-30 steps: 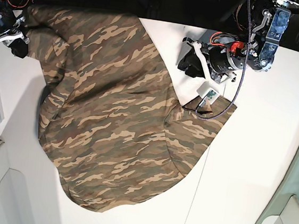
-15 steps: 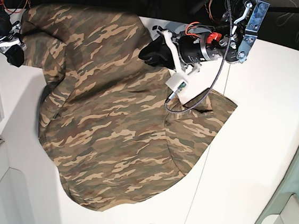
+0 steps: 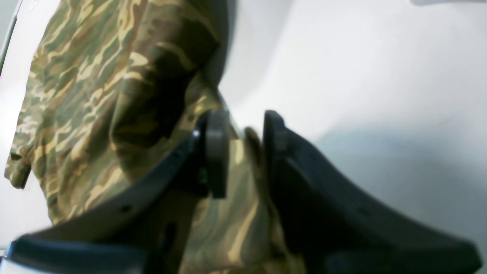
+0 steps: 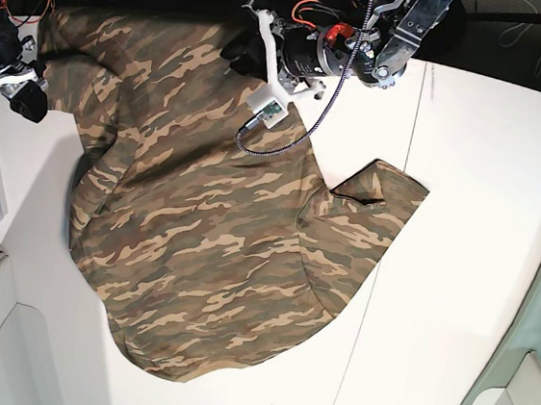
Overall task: Layout the t-shirt on the table in an organized manner, then fold the t-shirt properly
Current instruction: 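Drag the shirt edge with the left gripper across toward the right gripper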
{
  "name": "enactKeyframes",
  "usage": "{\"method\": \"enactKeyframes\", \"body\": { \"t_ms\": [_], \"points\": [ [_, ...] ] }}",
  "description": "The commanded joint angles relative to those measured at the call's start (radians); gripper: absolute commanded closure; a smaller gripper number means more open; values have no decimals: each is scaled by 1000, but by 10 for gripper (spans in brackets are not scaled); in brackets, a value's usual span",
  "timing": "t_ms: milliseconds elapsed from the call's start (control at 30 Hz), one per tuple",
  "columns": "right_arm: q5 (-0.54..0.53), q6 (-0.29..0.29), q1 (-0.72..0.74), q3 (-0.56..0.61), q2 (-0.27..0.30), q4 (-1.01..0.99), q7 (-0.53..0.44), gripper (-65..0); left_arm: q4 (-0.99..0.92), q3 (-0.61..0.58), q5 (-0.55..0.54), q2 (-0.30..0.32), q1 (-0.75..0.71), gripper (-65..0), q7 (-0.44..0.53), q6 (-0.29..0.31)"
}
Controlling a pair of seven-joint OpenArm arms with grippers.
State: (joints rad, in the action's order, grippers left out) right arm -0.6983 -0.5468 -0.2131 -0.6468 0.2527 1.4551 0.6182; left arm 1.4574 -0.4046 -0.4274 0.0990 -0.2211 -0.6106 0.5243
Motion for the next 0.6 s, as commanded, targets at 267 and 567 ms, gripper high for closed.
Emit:
{"method": "enactKeyframes", "body": {
  "t_ms": [267, 567],
  "points": [
    [10, -10, 7, -6, 18, 19, -16, -158, -2, 0, 0, -4, 5, -180, 9, 3],
    [10, -11, 8, -6, 19, 19, -17, 0, 13, 0, -92, -5, 5, -55, 9, 98]
  ]
}}
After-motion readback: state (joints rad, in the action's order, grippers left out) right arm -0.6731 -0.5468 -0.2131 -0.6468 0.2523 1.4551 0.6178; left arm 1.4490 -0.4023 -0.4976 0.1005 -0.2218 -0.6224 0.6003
